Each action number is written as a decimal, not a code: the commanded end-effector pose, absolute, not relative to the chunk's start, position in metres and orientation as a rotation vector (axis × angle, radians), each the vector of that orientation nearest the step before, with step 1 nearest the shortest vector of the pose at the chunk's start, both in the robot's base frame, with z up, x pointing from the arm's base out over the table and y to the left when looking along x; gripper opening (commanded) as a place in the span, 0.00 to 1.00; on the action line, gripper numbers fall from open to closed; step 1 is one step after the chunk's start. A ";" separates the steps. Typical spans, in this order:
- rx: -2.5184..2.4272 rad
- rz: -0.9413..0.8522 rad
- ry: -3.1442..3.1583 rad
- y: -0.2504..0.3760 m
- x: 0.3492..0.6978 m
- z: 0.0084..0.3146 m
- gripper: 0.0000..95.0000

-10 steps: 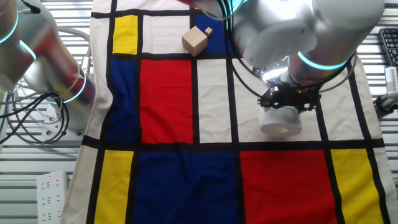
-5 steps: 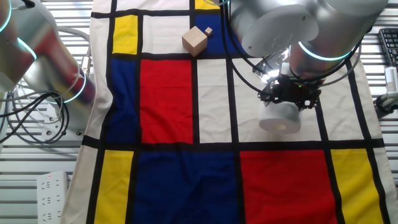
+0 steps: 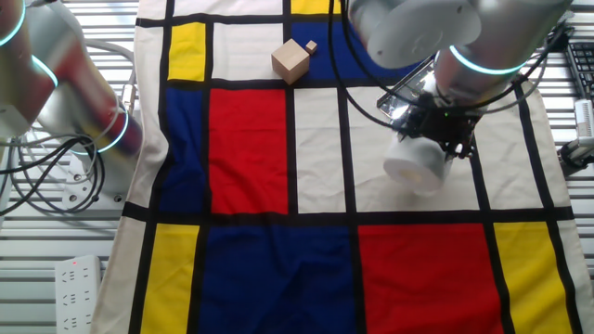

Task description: Put the toilet paper on its holder

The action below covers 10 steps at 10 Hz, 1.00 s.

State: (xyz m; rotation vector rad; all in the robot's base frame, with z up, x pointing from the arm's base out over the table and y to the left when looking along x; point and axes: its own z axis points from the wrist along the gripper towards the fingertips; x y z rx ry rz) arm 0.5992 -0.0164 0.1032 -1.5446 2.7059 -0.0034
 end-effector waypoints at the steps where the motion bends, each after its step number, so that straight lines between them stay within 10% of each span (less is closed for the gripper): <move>1: -1.432 -0.015 2.777 -0.010 0.604 0.110 0.00; 10: -1.396 0.007 2.774 -0.012 0.603 0.111 0.00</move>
